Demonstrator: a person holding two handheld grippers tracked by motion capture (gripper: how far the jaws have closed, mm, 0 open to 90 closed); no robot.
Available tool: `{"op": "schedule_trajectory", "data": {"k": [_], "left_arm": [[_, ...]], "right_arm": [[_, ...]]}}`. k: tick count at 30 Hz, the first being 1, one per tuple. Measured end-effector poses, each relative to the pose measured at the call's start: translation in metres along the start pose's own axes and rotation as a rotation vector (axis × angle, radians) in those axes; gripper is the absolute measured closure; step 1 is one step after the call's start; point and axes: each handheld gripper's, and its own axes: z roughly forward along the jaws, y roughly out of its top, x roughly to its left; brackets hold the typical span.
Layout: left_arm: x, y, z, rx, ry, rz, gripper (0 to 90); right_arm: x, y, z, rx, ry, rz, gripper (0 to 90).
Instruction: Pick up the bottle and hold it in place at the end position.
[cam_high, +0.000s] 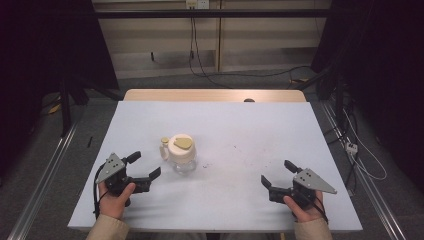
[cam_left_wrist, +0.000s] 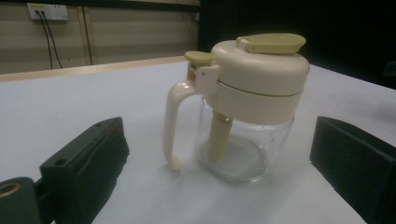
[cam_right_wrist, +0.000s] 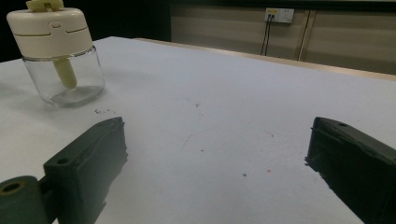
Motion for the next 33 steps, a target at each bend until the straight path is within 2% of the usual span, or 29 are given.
{"op": "schedule_trajectory", "data": {"k": [7, 16, 33], "left_arm": [[-0.012, 0.005, 0.007, 0.025, 0.003, 0.020, 3.5], [-0.026, 0.006, 0.019, 0.052, -0.004, 0.016, 3.5], [-0.044, 0.006, 0.047, 0.126, 0.045, 0.008, 3.3]], "right_arm": [[0.000, 0.000, -0.001, -0.002, -0.004, 0.001, 4.4], [0.000, 0.001, -0.001, -0.004, -0.002, -0.004, 4.8], [0.000, 0.001, -0.001, -0.005, -0.005, -0.001, 4.7]]}}
